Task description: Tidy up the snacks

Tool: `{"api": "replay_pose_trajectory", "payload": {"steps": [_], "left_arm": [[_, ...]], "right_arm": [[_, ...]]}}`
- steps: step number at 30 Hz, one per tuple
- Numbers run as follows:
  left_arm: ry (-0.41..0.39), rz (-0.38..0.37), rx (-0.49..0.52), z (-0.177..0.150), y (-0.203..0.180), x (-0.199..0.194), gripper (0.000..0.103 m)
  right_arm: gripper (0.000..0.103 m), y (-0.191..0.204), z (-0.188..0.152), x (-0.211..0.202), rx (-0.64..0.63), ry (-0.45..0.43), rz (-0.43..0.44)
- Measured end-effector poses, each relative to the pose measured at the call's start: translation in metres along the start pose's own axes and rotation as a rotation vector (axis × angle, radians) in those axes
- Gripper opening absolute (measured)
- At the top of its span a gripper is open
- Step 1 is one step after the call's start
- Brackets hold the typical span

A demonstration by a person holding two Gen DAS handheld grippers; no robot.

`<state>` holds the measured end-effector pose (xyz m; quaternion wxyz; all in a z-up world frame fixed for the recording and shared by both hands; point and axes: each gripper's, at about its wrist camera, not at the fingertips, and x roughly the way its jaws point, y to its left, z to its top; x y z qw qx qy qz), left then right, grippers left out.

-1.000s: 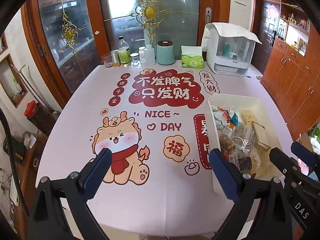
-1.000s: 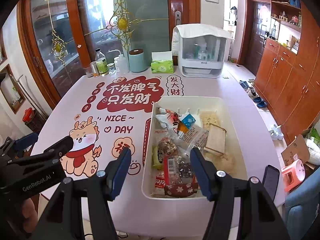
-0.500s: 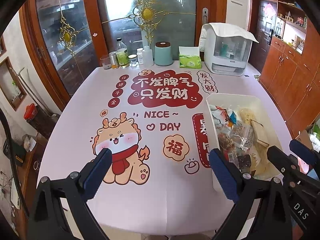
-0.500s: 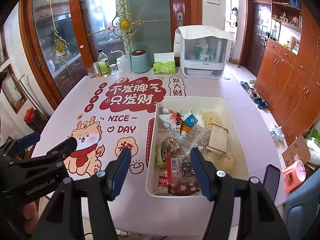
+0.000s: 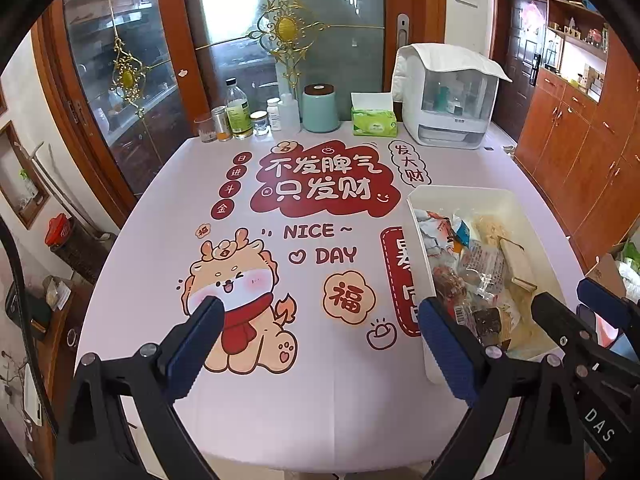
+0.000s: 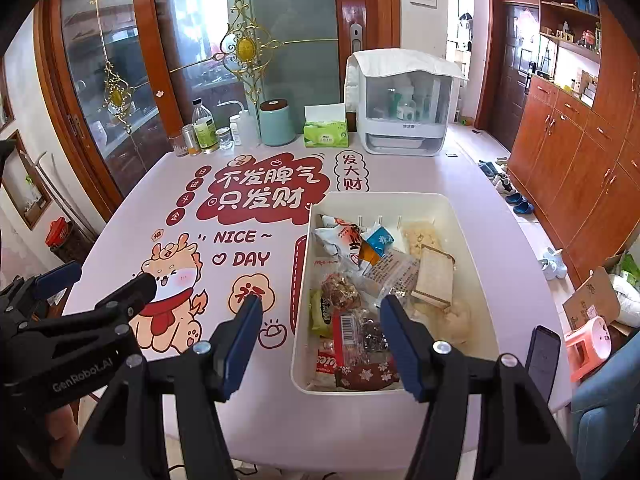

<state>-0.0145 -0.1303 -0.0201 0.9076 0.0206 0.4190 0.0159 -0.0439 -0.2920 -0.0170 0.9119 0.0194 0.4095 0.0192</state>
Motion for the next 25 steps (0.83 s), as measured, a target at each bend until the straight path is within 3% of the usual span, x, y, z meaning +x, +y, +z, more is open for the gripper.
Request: {"api": "replay_pose_trajectory", "payload": {"steps": [25], "left_arm": [[0.005,-0.001,0.012,0.0021,-0.0007,0.0034,0.097]], "right_arm": [[0.062,-0.0005,-0.0005,0.0065,0.007,0.008,0.007]]}}
